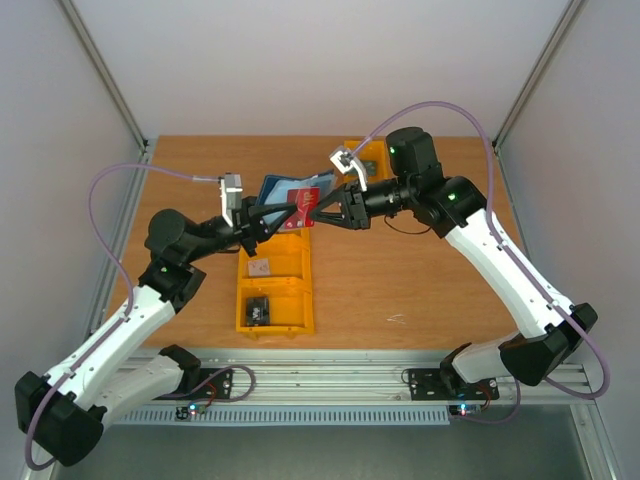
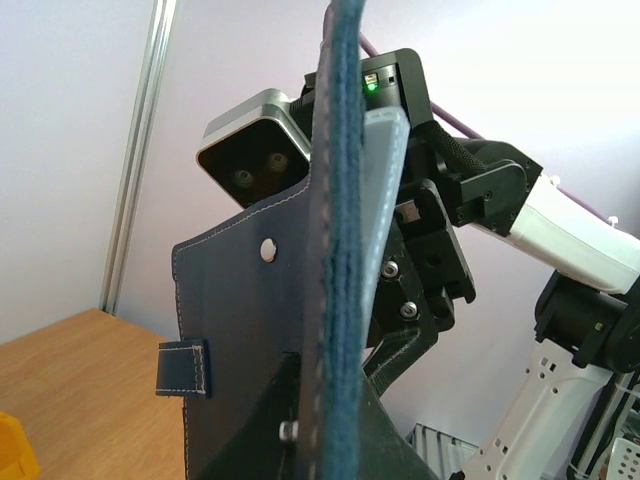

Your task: Take the credit cards out of the card holder

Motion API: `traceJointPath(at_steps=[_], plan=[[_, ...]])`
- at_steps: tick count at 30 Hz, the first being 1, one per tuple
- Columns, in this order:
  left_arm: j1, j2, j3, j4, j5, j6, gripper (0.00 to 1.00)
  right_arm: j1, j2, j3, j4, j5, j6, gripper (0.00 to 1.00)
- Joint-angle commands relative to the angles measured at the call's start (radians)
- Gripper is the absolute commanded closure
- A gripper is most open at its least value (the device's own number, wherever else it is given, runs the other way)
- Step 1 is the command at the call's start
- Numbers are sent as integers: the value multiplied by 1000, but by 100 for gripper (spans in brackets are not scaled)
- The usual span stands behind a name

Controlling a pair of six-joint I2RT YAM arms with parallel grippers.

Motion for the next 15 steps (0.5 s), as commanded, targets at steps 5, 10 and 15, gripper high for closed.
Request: traceJointPath(at_steps=[5, 10, 15], plan=[[-3, -24, 0, 66, 12, 0, 100, -3, -2, -10, 193, -54, 109, 99], [0, -35, -9, 38, -12, 2, 98, -20, -30, -17, 160, -35, 66, 99], [3, -49, -27, 28, -38, -3, 87, -99, -64, -42, 88, -27, 46, 99]])
